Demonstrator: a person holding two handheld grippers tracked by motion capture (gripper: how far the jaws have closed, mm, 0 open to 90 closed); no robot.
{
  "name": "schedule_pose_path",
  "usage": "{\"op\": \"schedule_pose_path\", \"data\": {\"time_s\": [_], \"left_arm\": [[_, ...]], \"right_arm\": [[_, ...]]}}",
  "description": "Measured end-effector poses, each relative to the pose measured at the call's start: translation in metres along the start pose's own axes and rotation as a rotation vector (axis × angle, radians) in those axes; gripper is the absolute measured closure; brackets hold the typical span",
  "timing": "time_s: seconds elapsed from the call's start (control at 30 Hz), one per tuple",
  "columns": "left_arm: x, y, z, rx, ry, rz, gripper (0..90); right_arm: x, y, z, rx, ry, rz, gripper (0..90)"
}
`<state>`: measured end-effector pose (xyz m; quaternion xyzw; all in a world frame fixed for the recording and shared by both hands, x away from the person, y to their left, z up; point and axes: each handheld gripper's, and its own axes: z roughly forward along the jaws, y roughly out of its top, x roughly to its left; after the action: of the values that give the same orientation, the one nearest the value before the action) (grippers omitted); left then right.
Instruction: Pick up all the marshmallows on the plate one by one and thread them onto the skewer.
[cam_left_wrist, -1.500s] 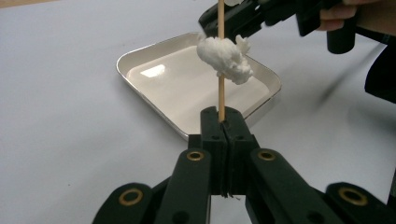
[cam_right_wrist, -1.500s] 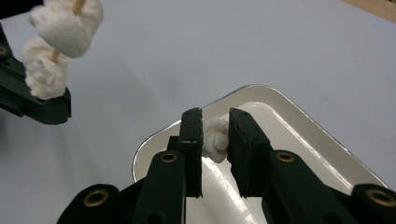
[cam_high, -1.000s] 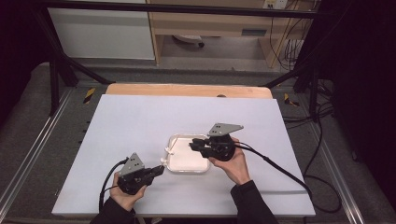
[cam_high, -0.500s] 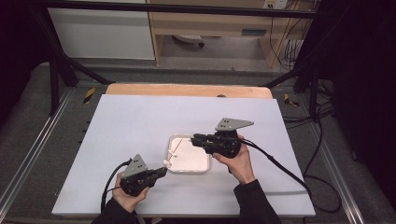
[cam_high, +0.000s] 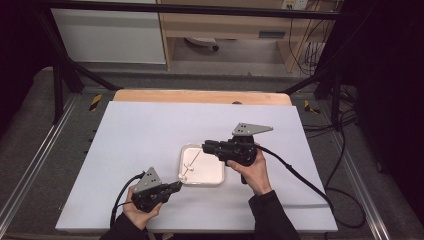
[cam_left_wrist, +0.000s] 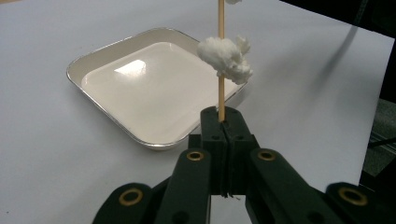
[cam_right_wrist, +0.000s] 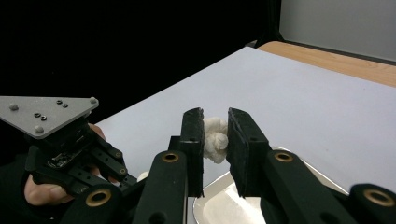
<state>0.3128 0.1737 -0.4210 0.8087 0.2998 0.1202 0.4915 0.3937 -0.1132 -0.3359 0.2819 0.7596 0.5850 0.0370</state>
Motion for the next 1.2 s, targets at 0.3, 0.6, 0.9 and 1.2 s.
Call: {"op": "schedule_pose_path", "data": {"time_s": [0.3,0.6,0.9,1.2], "left_arm": [[0.000,0.000,0.000,0.002,-0.002,0.002,88.6],[-0.001,0.000,0.000,-0.002,-0.002,0.011,88.6],[-0.002,-0.001,0.001,0.004,0.004,0.021,88.6],[-0.003,-0.001,0.003,0.019,0.004,0.036,88.7]], "right_arm": [[0.001,-0.003,0.006,0.015,0.021,0.006,76.6],[0.002,-0.004,0.008,0.021,0.047,0.020,77.3],[0.004,-0.008,0.012,0.036,0.071,0.029,79.0],[0.006,-0.011,0.013,0.051,0.092,0.025,80.3]]}}
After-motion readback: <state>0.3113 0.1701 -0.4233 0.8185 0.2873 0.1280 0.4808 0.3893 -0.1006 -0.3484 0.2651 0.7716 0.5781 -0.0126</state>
